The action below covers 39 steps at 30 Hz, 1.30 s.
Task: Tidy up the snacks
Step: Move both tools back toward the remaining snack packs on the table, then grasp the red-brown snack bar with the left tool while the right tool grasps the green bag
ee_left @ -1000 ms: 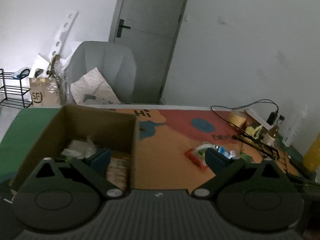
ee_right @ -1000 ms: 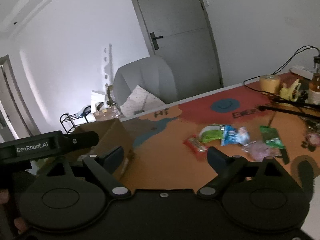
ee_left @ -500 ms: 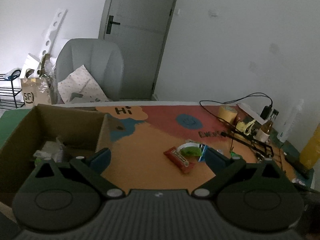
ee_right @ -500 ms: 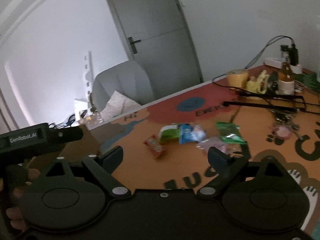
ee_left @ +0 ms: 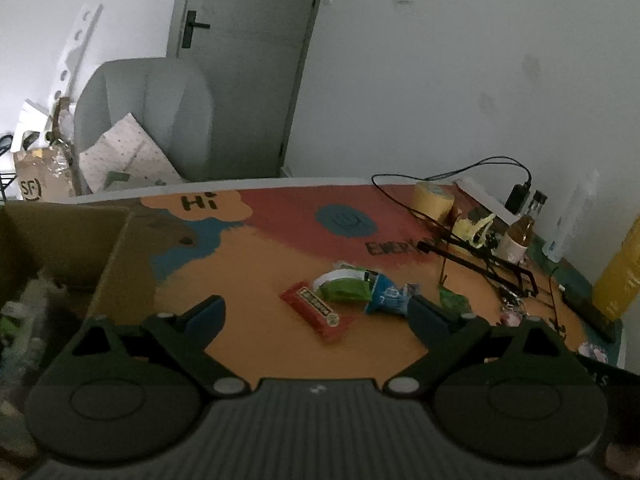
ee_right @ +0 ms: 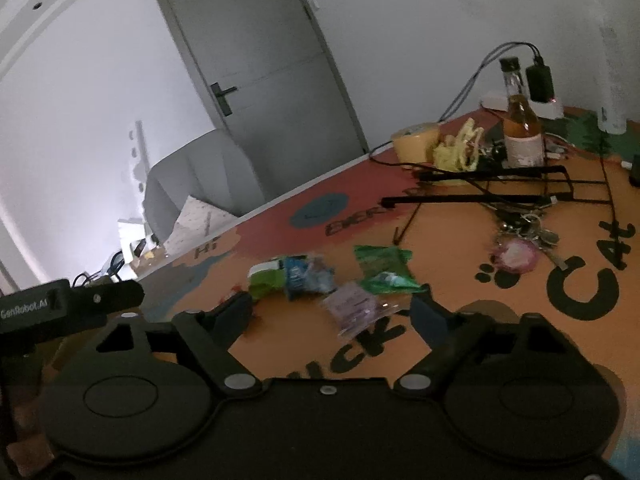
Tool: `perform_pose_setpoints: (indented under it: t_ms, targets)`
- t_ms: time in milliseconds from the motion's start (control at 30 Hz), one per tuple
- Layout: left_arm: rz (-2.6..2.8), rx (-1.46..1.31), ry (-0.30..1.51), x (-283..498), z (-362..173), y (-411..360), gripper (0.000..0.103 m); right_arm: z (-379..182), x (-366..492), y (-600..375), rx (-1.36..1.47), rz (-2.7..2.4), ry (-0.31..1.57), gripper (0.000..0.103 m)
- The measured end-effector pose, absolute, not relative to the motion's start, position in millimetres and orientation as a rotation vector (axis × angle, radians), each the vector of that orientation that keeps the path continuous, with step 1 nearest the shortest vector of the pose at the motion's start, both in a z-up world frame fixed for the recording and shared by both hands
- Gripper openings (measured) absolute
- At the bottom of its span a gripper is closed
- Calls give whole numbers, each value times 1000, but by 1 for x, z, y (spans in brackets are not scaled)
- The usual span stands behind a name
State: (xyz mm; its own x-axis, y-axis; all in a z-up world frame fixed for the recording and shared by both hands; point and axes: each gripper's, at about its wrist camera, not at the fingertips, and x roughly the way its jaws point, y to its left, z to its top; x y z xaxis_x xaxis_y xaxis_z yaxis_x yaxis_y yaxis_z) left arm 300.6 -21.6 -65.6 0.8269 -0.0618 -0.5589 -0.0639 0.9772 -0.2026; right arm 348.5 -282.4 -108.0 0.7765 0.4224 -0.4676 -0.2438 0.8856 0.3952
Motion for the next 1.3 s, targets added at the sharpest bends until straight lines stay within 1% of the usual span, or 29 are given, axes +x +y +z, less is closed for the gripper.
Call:
perform_pose_setpoints:
  t_ms: [100, 167, 500, 667, 867, 933, 1067, 1100, 1133, 1167, 1200, 1233, 1267, 1300]
  targets:
    - [6, -209, 604, 311, -70, -27, 97, -111, 358, -286, 332, 360, 589, 74]
    - [9, -207, 610, 319, -74, -30, 95, -113, 365, -287, 333, 358, 594, 72]
    - [21, -185, 675, 359, -103, -46, 87, -130, 401, -295, 354, 324, 631, 69]
    - [35, -176, 707, 379, -119, -49, 77, -136, 418, -292, 356, 312, 651, 68]
    - [75, -183, 745, 394, -137, -45, 71, -140, 432, -283, 338, 310, 658, 68]
    - [77, -183, 757, 397, -141, -44, 69, -143, 436, -278, 327, 310, 663, 66]
    - [80, -160, 748, 398, -143, -46, 68, -151, 440, -273, 303, 286, 684, 61]
    - [81, -157, 746, 397, -143, -46, 67, -151, 439, -272, 292, 284, 674, 57]
    - [83, -155, 744, 397, -143, -47, 62, -151, 437, -271, 276, 278, 673, 54]
    - [85, -149, 741, 397, -143, -48, 55, -152, 436, -271, 263, 272, 669, 41]
    - [87, -143, 738, 396, -143, -49, 50, -152, 436, -271, 257, 269, 671, 31]
    - [94, -141, 735, 396, -143, -48, 39, -152, 435, -272, 265, 272, 675, 30]
    - [100, -148, 733, 395, -143, -47, 22, -153, 434, -275, 280, 280, 677, 29]
    - [99, -167, 735, 395, -143, -43, 20, -152, 432, -277, 289, 283, 675, 29]
